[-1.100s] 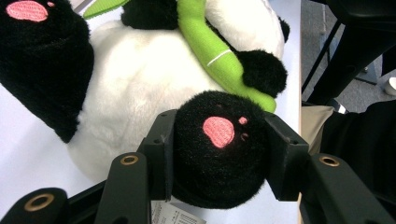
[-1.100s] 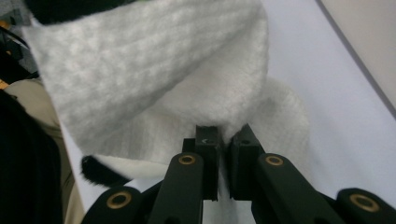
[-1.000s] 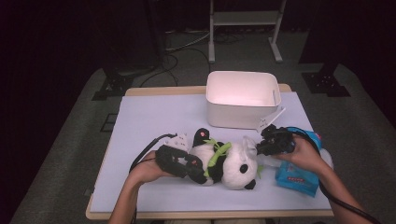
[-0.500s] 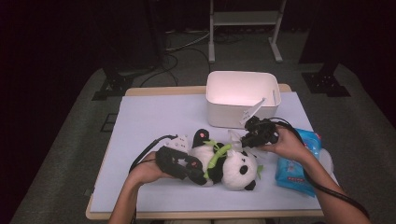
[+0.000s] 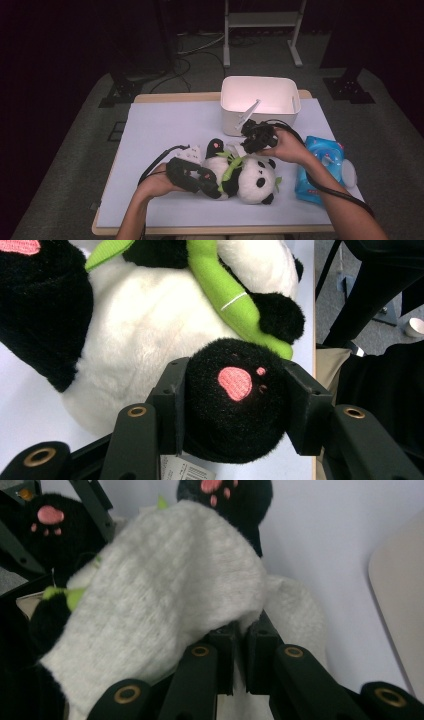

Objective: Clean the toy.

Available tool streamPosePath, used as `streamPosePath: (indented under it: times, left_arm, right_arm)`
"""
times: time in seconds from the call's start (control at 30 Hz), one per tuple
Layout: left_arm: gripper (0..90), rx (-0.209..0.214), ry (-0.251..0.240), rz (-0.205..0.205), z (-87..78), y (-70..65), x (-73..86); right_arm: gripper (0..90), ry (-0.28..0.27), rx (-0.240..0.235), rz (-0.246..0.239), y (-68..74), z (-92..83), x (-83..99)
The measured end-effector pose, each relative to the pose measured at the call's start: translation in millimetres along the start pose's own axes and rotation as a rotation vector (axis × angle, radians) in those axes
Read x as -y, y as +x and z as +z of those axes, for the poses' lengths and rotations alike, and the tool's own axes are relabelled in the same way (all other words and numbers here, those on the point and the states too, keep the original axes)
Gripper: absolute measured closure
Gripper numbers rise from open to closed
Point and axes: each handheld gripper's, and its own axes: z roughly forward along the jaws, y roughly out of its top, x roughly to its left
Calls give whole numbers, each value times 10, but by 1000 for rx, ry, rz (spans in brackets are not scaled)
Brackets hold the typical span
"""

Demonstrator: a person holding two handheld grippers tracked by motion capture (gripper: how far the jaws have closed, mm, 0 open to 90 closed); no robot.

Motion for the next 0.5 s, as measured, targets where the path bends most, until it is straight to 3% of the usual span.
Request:
streamPosePath:
  times: [0.1,0.5]
  left_arm:
    - [506,2,-5,-1,0,2,1]
    - [497,1,-10,-7,-6,13,9]
  right_arm:
    - [840,1,-13,6,3,19,-89]
    - [841,17,-20,-81,173,75,-494]
